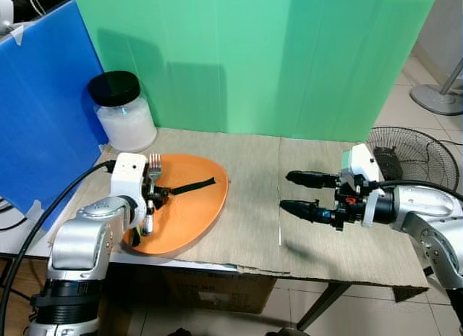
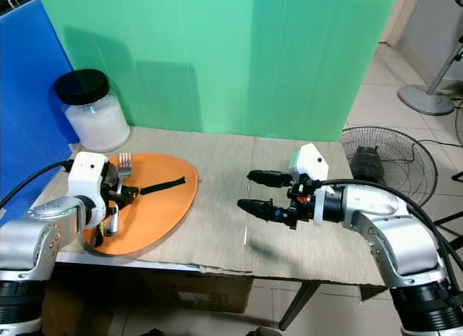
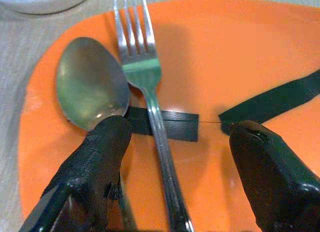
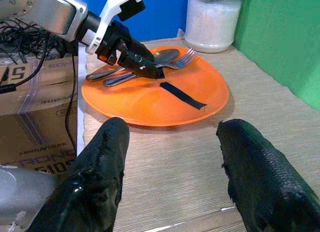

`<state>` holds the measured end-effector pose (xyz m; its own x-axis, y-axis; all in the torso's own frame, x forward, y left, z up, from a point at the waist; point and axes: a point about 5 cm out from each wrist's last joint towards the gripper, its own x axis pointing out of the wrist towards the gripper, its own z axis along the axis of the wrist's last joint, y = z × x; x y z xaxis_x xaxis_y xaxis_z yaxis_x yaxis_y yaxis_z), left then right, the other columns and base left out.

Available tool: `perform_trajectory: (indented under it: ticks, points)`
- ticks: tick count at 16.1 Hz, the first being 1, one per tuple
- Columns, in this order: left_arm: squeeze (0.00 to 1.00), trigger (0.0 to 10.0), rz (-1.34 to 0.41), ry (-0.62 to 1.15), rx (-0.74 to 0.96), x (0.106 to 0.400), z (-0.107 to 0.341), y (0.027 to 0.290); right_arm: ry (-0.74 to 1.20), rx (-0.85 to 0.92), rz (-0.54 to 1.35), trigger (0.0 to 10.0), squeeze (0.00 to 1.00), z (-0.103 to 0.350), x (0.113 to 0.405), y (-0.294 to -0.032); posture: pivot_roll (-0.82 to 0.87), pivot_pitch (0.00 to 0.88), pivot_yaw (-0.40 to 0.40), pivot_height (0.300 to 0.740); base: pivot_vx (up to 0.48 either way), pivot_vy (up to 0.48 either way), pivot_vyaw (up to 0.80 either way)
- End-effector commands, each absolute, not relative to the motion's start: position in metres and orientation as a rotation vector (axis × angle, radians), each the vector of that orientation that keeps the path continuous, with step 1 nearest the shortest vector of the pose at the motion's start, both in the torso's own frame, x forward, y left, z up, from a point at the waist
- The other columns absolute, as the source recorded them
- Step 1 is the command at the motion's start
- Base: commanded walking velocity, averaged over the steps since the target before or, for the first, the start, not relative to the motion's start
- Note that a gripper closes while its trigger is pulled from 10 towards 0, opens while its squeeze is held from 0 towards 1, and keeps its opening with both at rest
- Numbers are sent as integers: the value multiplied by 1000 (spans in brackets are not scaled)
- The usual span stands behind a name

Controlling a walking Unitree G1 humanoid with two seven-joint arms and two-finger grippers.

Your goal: Setting the table

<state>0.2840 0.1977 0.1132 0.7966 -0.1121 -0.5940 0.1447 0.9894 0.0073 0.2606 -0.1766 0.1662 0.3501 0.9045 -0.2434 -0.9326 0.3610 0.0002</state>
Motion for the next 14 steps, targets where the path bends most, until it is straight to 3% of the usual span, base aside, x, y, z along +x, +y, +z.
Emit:
perform_trajectory:
  ticks: [1, 4, 5, 8, 9, 14]
  points:
    - [0, 7961, -157, 650, 49, 286, 112, 195, 223, -171, 1195, 10000, 0, 168, 262, -180, -77, 0, 27, 740, 0, 0, 0]
    - [0, 6471, -130, 696, 47, 285, 105, 200, 235, -164, 1212, 10000, 0, 167, 260, -180, -78, 0, 28, 740, 0, 0, 0]
    - [0, 4863, -116, 704, 45, 285, 104, 203, 252, -160, 1229, 10000, 0, 166, 258, -180, -76, 0, 29, 740, 0, 0, 0]
    - [0, 2863, -107, 710, 43, 285, 103, 206, 274, -155, 1256, 10000, 0, 165, 256, -182, -77, 0, 32, 740, 0, 0, 0]
    - [0, 0, -106, 714, 43, 286, 103, 207, 279, -162, 1289, 10000, 0, 165, 253, -182, -77, 0, 32, 740, 0, 0, 0]
    - [0, 0, -99, 720, 65, 289, 104, 210, 296, -187, 1362, 10000, 0, 165, 249, -182, -74, 0, 35, 740, 0, 0, 0]
